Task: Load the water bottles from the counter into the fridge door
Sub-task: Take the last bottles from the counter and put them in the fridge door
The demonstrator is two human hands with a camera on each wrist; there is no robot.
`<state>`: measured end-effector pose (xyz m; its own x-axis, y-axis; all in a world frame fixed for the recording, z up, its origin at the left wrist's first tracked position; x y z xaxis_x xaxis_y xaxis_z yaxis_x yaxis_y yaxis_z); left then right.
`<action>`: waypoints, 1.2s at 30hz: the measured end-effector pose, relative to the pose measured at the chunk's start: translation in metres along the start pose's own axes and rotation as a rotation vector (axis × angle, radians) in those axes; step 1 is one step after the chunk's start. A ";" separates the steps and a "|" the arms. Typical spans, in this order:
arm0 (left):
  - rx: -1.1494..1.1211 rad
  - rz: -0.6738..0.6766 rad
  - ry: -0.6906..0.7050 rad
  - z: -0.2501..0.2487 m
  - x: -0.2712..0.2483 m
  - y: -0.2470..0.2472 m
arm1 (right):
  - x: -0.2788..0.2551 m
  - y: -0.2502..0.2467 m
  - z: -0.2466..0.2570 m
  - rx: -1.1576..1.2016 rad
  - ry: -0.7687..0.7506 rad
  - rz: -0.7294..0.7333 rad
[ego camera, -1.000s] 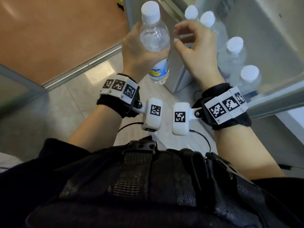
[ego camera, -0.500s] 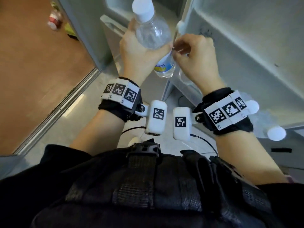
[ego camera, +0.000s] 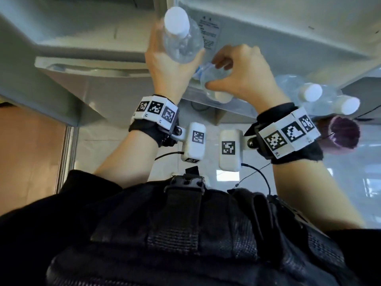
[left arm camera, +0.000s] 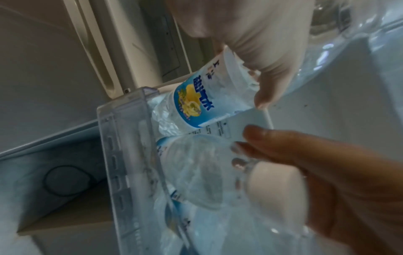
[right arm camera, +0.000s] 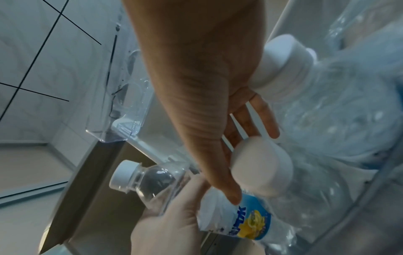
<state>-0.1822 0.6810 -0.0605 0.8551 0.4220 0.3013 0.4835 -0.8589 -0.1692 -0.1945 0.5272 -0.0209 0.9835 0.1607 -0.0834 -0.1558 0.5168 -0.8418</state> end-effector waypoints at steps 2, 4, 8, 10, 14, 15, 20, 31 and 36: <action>-0.022 0.044 0.015 0.003 0.001 0.007 | 0.001 -0.001 0.000 -0.020 0.006 0.012; -0.021 0.054 0.038 0.004 0.004 0.009 | 0.000 0.000 0.002 -0.074 -0.001 0.048; -0.019 0.033 0.049 0.007 0.006 0.007 | -0.009 -0.002 0.004 -0.209 -0.029 0.177; -0.023 0.029 0.038 0.007 0.006 0.006 | -0.013 -0.003 0.001 -0.256 -0.019 0.220; -0.023 -0.043 0.004 0.005 0.012 0.003 | -0.013 0.001 -0.005 -0.354 -0.017 0.240; -0.030 -0.047 -0.016 0.006 0.013 0.003 | -0.012 0.001 -0.006 -0.362 -0.016 0.230; -0.034 -0.050 -0.069 0.016 0.009 0.006 | -0.012 -0.004 -0.011 -0.347 -0.023 0.144; 0.009 0.125 -0.079 0.027 -0.022 0.016 | -0.016 -0.003 -0.014 -0.288 -0.033 0.093; -0.010 0.139 0.028 0.013 -0.028 0.000 | -0.027 -0.005 -0.010 -0.229 -0.063 0.042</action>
<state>-0.2036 0.6730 -0.0810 0.9081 0.2904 0.3016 0.3585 -0.9115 -0.2015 -0.2194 0.5120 -0.0199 0.9679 0.2334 -0.0934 -0.1642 0.3056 -0.9379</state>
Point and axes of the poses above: each hand's wrist, its own x-axis towards the middle knuckle, its own y-axis out of the palm, z = x × y, the point moved 5 cm from there along x, towards the middle knuckle, and after that the axes turned 3 degrees about -y, right-handed, at the moved point
